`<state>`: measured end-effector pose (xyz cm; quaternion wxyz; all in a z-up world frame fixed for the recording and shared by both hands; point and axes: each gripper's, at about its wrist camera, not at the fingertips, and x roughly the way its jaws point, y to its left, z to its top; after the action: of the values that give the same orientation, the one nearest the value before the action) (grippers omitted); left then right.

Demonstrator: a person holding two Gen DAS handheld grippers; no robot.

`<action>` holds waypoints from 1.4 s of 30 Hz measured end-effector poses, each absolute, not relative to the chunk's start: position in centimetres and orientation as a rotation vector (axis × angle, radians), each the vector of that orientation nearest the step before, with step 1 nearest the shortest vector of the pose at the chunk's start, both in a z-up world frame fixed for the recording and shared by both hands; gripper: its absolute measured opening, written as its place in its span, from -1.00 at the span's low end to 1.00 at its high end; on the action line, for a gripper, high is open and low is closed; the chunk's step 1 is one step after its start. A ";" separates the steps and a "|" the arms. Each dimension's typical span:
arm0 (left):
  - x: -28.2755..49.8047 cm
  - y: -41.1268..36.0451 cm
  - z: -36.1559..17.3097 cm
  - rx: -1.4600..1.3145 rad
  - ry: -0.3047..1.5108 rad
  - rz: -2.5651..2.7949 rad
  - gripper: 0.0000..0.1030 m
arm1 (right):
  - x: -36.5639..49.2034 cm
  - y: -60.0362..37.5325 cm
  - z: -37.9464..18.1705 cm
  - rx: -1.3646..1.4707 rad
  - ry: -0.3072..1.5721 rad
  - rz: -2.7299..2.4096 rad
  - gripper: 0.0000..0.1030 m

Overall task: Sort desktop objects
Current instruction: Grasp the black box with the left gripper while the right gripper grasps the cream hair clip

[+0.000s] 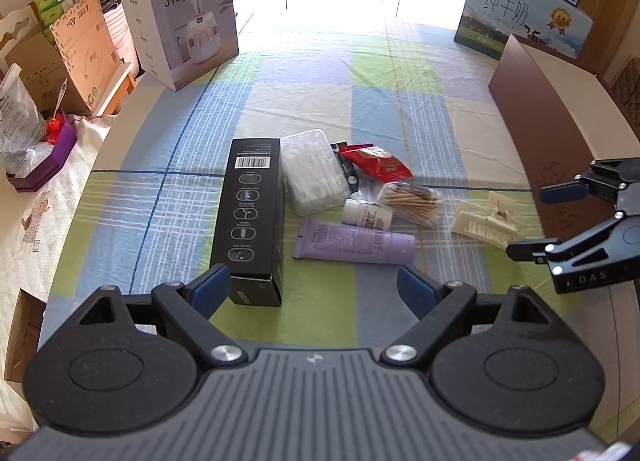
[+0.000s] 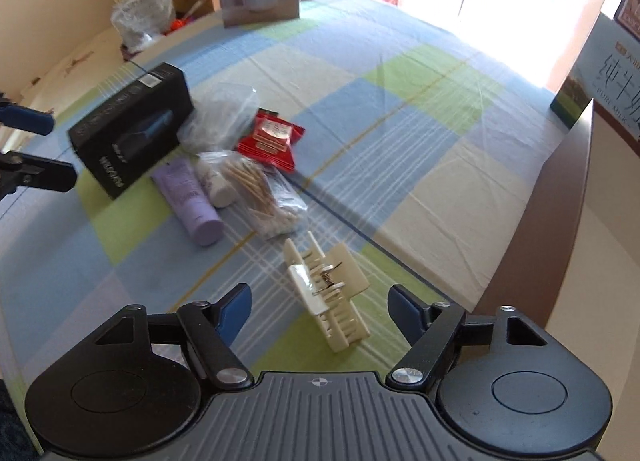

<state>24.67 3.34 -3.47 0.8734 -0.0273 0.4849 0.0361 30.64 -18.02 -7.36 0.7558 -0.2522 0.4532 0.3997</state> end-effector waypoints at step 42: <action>28.3 7.6 -8.8 0.033 1.183 0.061 -0.25 | 25.2 -21.0 -9.2 -0.221 1.128 0.535 -0.16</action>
<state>28.34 7.61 -8.79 0.8294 0.0155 0.5577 0.0290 25.22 -20.98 -9.22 0.8058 -0.1034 0.5269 0.2499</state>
